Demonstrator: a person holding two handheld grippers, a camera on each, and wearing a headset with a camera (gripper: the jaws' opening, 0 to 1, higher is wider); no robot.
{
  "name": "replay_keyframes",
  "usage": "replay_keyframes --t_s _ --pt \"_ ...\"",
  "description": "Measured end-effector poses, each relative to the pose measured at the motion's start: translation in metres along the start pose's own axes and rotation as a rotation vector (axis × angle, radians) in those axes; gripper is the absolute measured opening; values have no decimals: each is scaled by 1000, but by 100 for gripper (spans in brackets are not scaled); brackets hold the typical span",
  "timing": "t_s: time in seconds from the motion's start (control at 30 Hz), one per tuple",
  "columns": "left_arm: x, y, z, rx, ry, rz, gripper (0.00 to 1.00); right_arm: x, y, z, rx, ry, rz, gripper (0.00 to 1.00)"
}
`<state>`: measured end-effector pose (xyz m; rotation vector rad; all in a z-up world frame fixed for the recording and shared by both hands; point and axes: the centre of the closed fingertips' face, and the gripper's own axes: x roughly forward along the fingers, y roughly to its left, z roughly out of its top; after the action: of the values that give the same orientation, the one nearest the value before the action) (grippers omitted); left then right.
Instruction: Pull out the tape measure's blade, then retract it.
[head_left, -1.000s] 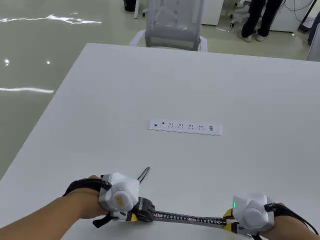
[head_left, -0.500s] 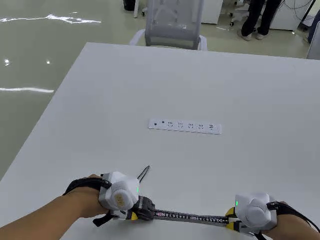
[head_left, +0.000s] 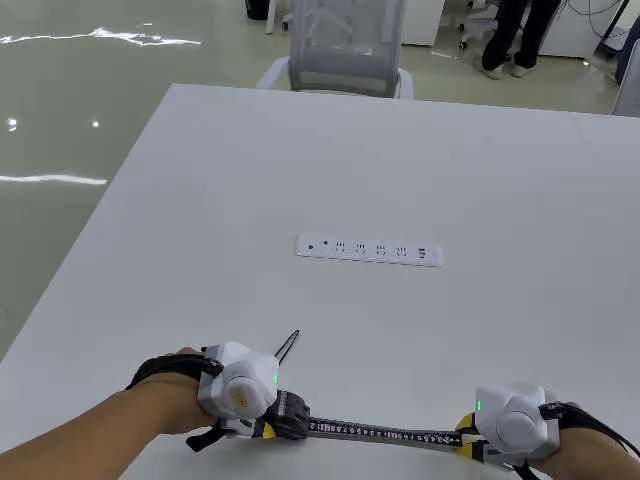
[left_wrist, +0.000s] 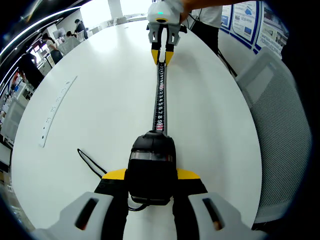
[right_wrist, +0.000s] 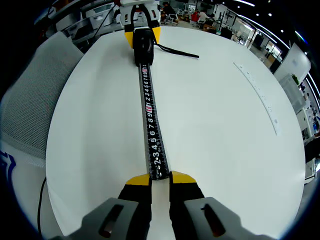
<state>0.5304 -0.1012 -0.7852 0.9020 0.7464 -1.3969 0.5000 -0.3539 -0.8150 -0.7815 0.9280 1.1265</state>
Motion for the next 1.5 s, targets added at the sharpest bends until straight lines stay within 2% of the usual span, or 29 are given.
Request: replay_keyframes --t_s 0.77,1.5 --pt "0 0 0 -2 -3 -1 30 -3 -1 -7 8 11 1 10" --pt "0 -1 0 -8 1 -5 30 -4 0 -5 29 -2 -5 11"
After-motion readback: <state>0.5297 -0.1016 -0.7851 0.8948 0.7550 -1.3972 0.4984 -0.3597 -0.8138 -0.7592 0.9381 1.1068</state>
